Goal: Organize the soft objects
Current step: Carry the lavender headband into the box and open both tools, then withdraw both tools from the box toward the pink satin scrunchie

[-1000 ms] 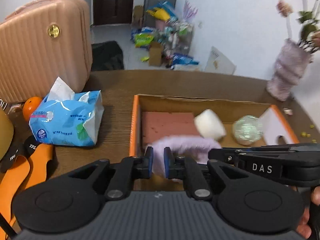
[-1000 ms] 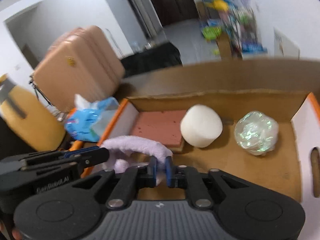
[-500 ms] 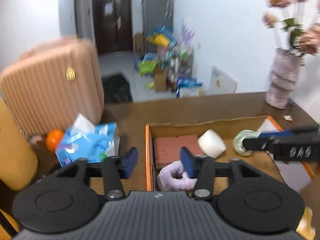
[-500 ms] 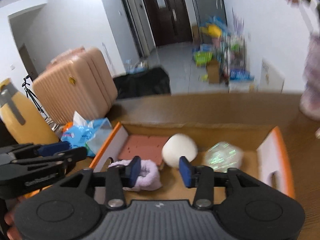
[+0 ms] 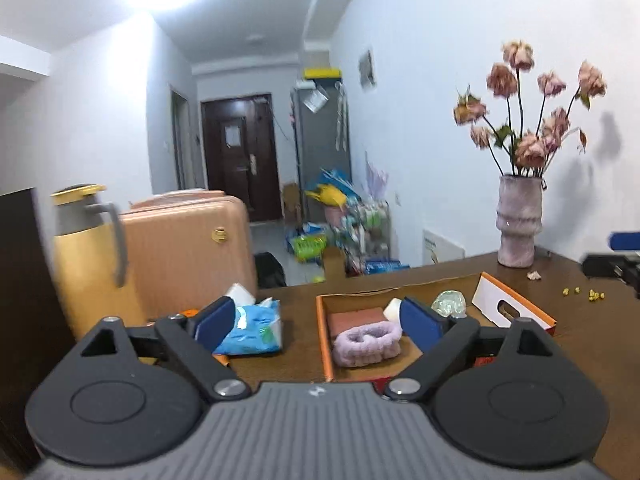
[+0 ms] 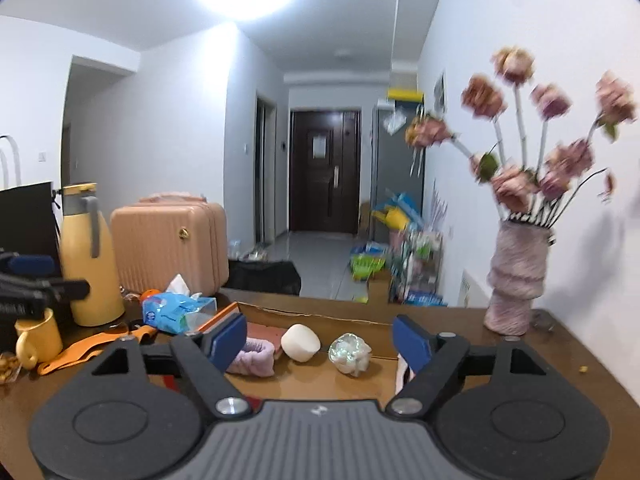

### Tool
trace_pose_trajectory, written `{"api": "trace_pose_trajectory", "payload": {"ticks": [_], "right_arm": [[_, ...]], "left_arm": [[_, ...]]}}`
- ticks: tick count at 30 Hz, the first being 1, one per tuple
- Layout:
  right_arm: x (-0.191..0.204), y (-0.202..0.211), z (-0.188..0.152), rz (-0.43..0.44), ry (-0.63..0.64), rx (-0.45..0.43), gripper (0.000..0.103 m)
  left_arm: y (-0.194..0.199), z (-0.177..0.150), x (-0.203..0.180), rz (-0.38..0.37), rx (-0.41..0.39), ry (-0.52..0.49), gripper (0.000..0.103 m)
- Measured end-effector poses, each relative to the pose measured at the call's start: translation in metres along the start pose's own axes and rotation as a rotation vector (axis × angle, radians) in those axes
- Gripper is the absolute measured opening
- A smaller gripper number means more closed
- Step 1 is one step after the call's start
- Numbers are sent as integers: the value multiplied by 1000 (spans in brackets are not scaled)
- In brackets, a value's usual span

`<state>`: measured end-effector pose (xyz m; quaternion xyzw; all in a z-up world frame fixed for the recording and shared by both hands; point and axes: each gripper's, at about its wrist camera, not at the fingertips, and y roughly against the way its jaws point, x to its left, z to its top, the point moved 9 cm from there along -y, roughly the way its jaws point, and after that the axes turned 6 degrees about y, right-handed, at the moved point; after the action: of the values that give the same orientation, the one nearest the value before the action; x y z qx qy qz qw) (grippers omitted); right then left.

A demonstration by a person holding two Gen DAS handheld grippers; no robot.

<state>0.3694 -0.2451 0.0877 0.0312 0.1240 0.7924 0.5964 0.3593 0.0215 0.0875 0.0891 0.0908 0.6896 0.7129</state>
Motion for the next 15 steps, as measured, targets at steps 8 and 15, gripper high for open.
{"api": "trace_pose_trajectory", "payload": {"ticks": [8,15], "right_arm": [[61,85,-48,-4,68,-92,83],[116,112,-106,45,50,-44,83]], "left_arm": [[84,-61,31,30,-22,94,96],[117,-140,61,117,93,147,96]]}}
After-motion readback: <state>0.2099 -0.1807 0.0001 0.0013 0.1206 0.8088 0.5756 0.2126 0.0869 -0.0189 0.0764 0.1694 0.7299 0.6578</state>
